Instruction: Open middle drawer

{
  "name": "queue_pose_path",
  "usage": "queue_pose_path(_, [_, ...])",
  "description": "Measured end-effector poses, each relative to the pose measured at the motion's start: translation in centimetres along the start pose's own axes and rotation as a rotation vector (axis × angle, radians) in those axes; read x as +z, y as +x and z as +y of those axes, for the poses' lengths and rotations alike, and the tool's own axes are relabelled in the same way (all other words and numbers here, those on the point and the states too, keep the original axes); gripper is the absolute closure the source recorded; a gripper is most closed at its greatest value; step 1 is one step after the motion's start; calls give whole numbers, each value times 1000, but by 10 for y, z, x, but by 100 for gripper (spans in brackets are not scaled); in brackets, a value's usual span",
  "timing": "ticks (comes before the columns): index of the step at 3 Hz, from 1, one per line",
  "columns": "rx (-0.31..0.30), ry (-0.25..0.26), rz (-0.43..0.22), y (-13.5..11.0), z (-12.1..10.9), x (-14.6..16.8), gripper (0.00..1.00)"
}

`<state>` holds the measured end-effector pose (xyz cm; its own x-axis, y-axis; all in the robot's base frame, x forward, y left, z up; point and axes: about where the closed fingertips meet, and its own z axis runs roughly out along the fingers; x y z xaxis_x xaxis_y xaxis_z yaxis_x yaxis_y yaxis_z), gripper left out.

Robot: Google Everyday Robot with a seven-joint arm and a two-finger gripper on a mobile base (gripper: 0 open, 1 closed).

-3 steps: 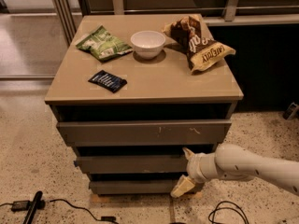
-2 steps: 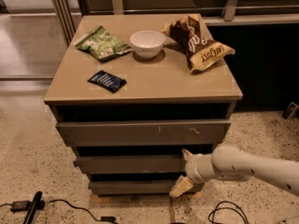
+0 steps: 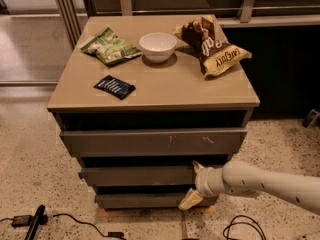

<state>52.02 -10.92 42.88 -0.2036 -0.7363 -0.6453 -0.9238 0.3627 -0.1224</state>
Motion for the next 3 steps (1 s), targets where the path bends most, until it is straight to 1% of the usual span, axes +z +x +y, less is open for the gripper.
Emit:
queue_pose_path(1, [0, 0, 0, 0, 0, 0, 26])
queue_pose_path(2, [0, 0, 0, 0, 0, 0, 57])
queue_pose_path(3, [0, 0, 0, 0, 0, 0, 81])
